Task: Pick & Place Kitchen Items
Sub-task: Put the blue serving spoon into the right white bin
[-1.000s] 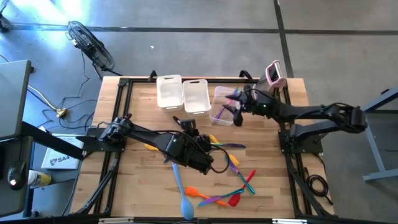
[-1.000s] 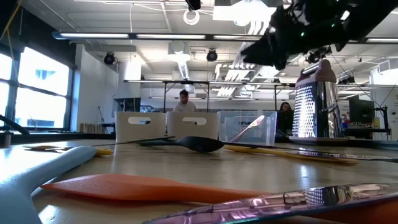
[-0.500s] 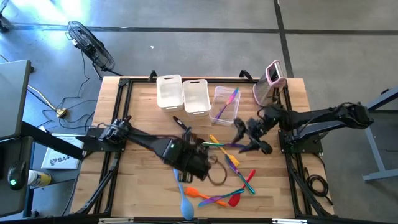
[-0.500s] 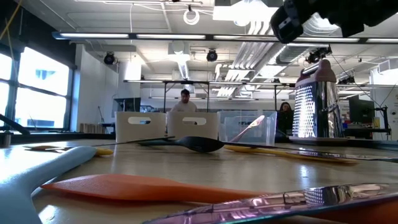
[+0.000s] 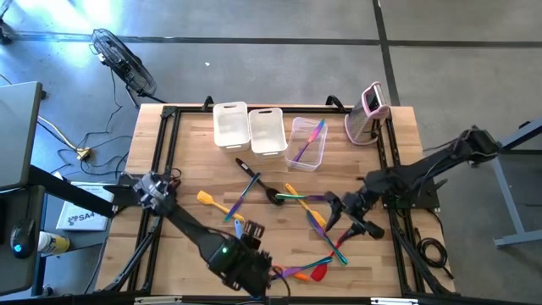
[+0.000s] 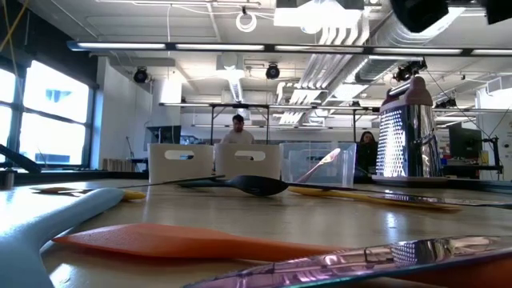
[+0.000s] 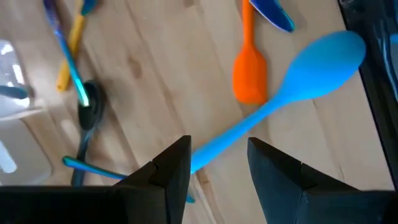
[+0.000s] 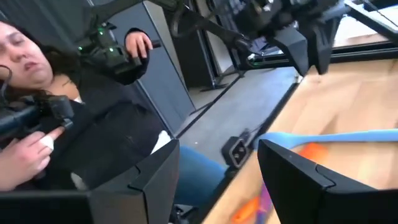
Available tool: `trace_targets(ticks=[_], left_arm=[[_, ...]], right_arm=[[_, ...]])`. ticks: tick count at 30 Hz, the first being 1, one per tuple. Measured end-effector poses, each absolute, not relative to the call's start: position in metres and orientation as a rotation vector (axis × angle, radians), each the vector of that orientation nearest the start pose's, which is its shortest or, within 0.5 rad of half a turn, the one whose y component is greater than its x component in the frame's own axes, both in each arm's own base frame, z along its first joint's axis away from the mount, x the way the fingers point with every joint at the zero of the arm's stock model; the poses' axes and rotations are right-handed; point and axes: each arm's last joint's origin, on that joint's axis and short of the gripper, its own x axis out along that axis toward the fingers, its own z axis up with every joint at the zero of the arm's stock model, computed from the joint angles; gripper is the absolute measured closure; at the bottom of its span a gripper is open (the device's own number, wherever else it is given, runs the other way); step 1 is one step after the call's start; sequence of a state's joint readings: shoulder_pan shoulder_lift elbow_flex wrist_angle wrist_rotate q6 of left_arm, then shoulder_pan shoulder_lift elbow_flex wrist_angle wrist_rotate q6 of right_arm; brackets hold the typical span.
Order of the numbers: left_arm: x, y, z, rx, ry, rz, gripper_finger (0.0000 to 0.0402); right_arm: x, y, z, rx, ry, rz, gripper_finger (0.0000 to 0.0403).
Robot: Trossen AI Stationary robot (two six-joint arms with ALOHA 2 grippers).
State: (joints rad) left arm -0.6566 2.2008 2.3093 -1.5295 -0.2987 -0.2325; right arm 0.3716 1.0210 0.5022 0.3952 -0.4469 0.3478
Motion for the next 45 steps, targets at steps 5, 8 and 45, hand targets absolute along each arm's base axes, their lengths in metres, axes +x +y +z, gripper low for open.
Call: trace_targets(ticks=[5, 8, 45], left_arm=[[0.349, -0.261, 0.292, 0.496, 1.299, -0.124, 0.0249], [0.353, -0.259, 0.289, 0.500, 1.296, -0.107, 0.0249], [0.355, -0.267, 0.257, 0.416, 1.378, -0.096, 0.0249]], right_arm=[[0.187, 0.115, 0.248, 0.364, 0.285, 0.785, 0.0192], [0.179, 0.128, 0.248, 0.354, 0.283, 0.783, 0.0192], [0.154, 0.156, 0.234, 0.183, 0.330, 0.647, 0.0192]])
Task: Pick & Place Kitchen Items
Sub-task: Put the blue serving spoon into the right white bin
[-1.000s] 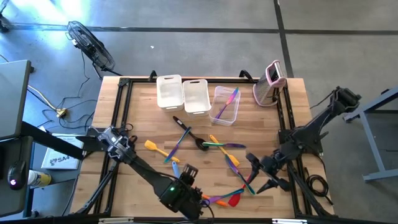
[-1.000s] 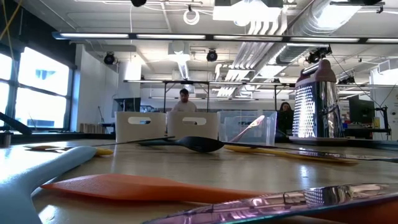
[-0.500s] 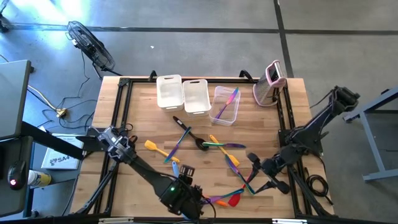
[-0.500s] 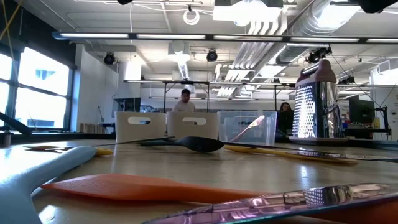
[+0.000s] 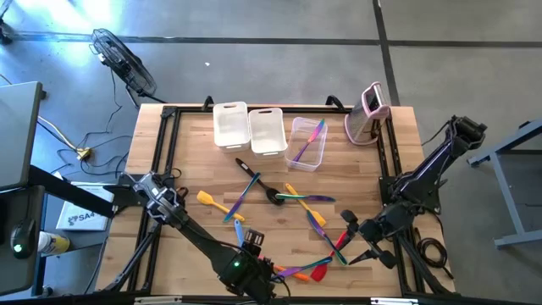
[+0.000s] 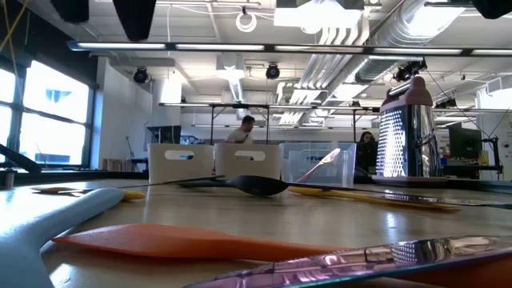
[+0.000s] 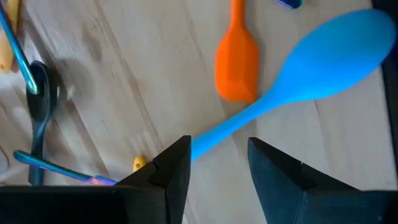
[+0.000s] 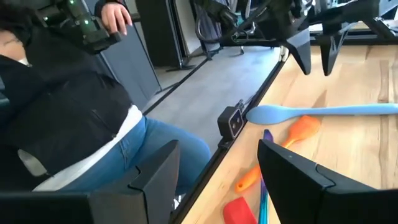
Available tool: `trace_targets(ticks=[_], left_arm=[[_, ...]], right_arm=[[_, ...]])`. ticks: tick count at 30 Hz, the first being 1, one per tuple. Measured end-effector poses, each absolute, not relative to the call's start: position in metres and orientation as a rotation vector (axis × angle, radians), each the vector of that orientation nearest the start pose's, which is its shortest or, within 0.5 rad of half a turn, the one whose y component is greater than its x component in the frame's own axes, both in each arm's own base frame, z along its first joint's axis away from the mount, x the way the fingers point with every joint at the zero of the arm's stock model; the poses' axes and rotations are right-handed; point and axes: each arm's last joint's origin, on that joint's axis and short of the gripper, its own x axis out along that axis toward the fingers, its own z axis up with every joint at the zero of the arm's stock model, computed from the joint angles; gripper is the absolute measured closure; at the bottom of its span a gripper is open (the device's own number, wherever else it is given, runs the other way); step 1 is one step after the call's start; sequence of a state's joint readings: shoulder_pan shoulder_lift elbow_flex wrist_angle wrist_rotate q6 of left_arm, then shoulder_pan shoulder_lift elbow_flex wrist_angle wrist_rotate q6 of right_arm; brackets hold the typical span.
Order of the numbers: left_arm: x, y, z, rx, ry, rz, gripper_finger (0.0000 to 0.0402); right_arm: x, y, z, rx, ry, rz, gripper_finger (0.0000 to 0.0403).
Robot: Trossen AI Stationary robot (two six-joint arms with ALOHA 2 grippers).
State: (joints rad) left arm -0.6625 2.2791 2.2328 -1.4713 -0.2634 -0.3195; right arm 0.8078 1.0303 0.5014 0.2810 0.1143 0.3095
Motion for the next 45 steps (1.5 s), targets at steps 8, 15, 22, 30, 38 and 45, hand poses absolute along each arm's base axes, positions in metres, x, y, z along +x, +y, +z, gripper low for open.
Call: trace_targets(ticks=[8, 15, 22, 30, 38, 45], left_arm=[[0.355, -0.264, 0.221, 0.408, 1.459, -0.110, 0.0249], [0.356, -0.266, 0.202, 0.406, 1.455, -0.154, 0.0249], [0.353, -0.265, 0.192, 0.452, 1.479, -0.209, 0.0249], [0.353, -0.266, 0.175, 0.507, 1.464, -0.303, 0.0249], [0.355, -0.263, 0.170, 0.545, 1.456, -0.335, 0.0249], [0.359, -0.257, 0.170, 0.576, 1.457, -0.354, 0.0249]], right_arm=[[0.161, 0.160, 0.222, 0.154, 0.383, 0.628, 0.0192], [0.168, 0.162, 0.210, 0.132, 0.432, 0.598, 0.0192], [0.173, 0.161, 0.206, 0.139, 0.447, 0.570, 0.0192], [0.173, 0.161, 0.206, 0.142, 0.440, 0.563, 0.0192], [0.174, 0.161, 0.207, 0.145, 0.432, 0.563, 0.0192], [0.174, 0.161, 0.207, 0.150, 0.425, 0.564, 0.0192]])
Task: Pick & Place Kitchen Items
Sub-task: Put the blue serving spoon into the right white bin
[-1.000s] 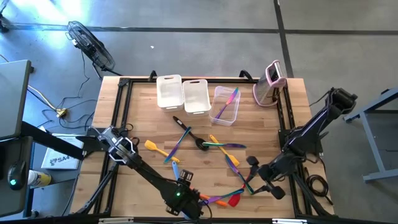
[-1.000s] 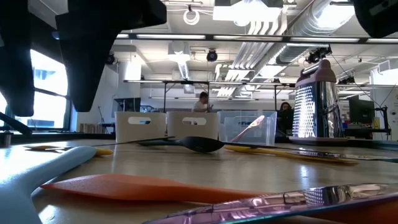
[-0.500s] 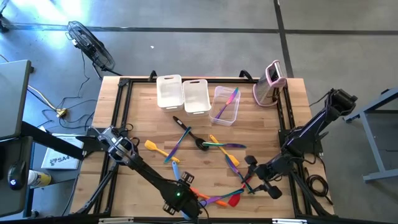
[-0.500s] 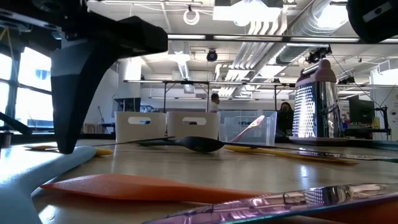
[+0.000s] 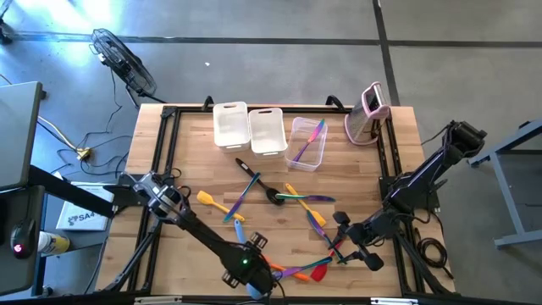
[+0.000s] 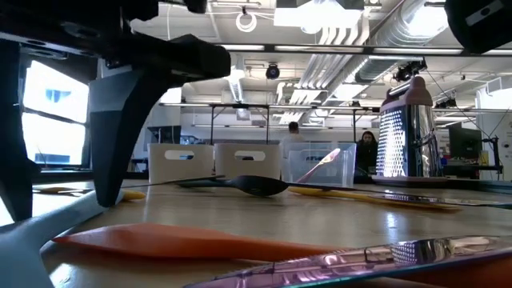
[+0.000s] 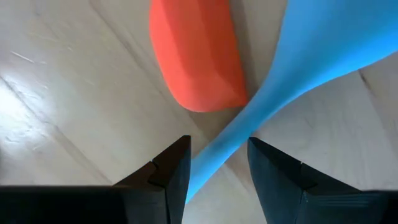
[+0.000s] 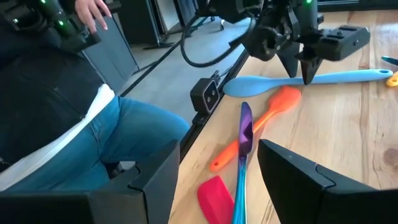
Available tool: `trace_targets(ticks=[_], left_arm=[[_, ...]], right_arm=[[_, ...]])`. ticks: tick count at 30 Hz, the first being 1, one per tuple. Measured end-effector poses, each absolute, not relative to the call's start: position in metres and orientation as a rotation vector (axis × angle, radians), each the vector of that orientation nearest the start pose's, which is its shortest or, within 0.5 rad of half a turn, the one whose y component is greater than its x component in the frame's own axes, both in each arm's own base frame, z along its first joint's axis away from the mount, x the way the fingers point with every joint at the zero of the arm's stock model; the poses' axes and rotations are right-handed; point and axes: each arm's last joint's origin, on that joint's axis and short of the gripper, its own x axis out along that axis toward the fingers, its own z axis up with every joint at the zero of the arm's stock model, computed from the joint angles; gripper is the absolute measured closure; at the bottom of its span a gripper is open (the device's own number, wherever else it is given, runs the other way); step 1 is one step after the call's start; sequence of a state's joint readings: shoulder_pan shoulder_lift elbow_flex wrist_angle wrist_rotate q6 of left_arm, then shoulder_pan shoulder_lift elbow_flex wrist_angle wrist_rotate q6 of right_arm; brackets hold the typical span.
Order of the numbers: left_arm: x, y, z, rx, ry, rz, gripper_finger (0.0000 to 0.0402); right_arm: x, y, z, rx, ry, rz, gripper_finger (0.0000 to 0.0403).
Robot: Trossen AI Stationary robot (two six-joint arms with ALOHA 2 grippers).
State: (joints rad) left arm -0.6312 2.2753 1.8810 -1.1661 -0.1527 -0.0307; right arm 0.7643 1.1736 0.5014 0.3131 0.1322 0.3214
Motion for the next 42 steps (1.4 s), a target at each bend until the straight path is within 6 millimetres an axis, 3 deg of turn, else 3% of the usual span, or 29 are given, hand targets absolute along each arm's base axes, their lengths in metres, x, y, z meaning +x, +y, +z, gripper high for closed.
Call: trace_targets(ticks=[10, 15, 29, 42], left_arm=[[0.357, -0.246, 0.144, 0.490, 1.496, -0.411, 0.0249], [0.359, -0.242, 0.141, 0.450, 1.516, -0.422, 0.0252], [0.353, -0.233, 0.123, 0.365, 1.576, -0.466, 0.0350], [0.352, -0.234, 0.122, 0.351, 1.577, -0.476, 0.0358]], right_arm=[[0.174, 0.162, 0.208, 0.152, 0.420, 0.566, 0.0192], [0.174, 0.162, 0.208, 0.152, 0.420, 0.566, 0.0192], [0.174, 0.161, 0.208, 0.149, 0.414, 0.543, 0.0192], [0.174, 0.161, 0.208, 0.149, 0.414, 0.541, 0.0192]])
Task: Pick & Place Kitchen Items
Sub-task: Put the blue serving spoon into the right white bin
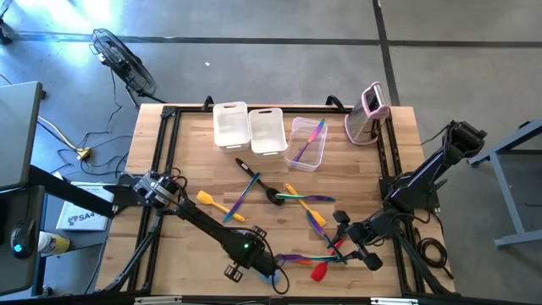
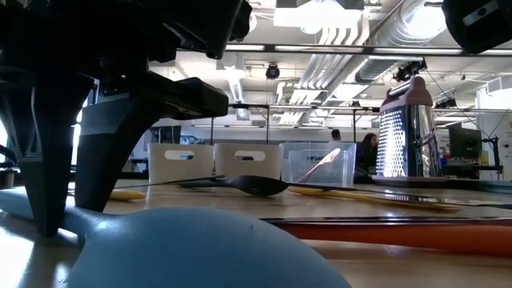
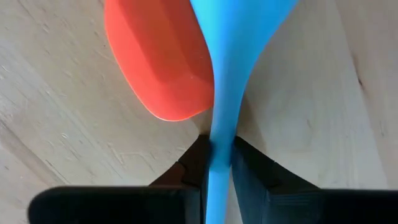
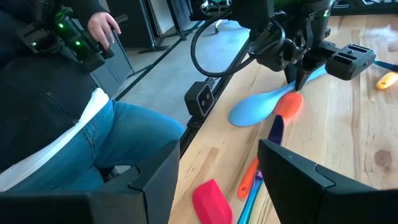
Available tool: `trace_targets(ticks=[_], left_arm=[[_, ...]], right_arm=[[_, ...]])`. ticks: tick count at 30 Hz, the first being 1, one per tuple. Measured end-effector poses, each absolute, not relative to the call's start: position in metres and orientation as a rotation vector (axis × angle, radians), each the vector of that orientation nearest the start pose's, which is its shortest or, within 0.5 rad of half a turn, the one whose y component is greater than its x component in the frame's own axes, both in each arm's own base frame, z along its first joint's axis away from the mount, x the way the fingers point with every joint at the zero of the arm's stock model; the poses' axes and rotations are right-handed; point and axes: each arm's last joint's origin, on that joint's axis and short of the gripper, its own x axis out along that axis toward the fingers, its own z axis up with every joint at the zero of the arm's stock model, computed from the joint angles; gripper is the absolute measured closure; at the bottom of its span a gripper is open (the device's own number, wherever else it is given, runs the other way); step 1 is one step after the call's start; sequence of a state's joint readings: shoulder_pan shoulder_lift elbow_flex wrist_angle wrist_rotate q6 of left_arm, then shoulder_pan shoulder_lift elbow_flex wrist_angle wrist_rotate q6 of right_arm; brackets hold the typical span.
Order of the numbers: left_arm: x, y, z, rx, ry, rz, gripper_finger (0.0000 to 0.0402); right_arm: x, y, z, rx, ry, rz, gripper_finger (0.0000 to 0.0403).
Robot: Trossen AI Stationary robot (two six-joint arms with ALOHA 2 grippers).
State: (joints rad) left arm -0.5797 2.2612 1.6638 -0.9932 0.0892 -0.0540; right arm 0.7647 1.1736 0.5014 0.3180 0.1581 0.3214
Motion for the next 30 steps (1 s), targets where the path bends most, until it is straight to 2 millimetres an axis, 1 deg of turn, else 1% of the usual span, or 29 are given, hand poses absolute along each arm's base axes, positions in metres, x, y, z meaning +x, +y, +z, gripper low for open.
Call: trace_targets(ticks=[14, 23, 30], left_arm=[[0.351, -0.235, 0.122, 0.356, 1.578, -0.478, 0.0359], [0.342, -0.244, 0.123, 0.382, 1.596, -0.464, 0.0359], [0.340, -0.247, 0.124, 0.347, 1.619, -0.427, 0.0359]], right_arm=[[0.174, 0.161, 0.208, 0.149, 0.414, 0.541, 0.0192], [0.174, 0.161, 0.208, 0.145, 0.414, 0.541, 0.0192], [0.174, 0.161, 0.208, 0.145, 0.414, 0.541, 0.0192]])
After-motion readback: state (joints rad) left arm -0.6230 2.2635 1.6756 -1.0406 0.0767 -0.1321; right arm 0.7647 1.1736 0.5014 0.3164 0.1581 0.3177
